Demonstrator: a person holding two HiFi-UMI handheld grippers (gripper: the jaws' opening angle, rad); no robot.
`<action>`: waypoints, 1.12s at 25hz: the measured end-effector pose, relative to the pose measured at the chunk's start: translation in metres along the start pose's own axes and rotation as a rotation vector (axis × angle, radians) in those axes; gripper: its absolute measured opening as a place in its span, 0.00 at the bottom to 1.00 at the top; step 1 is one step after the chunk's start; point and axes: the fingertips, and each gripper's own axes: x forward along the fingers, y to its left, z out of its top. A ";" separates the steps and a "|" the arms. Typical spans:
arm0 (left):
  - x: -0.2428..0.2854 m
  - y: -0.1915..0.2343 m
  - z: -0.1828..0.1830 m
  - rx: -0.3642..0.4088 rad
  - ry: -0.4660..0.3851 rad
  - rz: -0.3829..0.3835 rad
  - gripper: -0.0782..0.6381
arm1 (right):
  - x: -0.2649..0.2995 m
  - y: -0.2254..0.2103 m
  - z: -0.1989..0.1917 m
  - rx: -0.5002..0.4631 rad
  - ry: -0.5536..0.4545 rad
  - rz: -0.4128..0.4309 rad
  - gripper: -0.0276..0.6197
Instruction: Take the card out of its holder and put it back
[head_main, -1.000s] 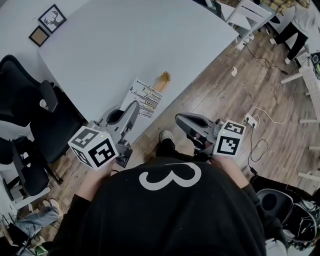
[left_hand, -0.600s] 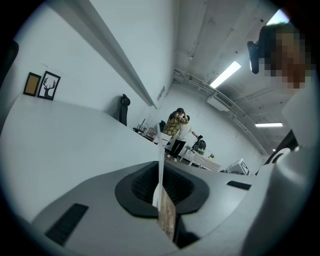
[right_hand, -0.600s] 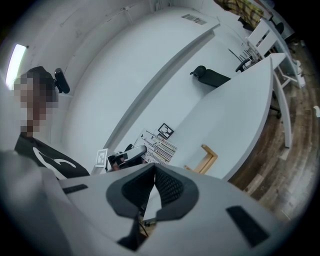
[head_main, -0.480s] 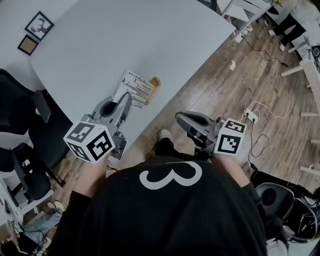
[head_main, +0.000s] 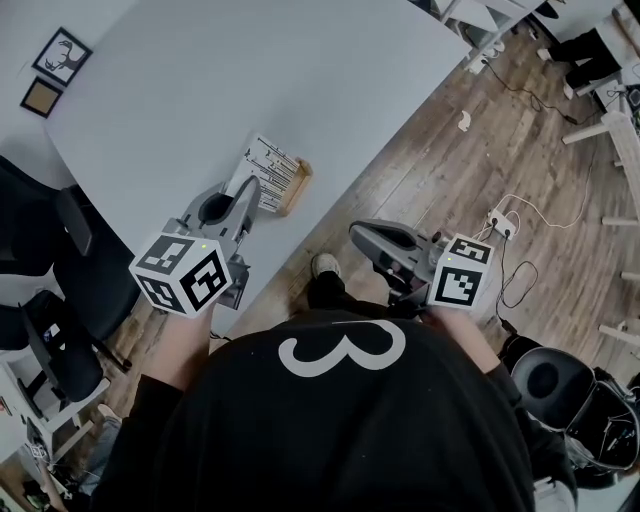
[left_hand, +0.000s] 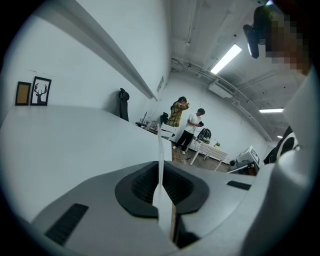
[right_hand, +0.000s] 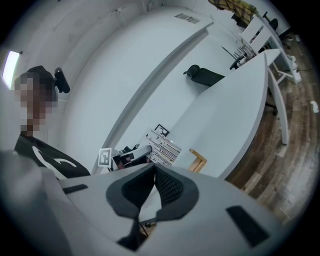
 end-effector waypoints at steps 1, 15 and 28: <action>0.006 0.002 0.000 -0.003 0.006 0.003 0.14 | 0.000 -0.004 0.002 0.005 0.001 -0.002 0.06; 0.037 0.013 -0.003 0.020 0.055 0.011 0.14 | -0.001 -0.027 0.015 0.036 0.011 -0.021 0.06; 0.037 0.011 -0.004 0.074 0.080 0.020 0.14 | -0.001 -0.027 0.013 0.041 0.006 -0.017 0.06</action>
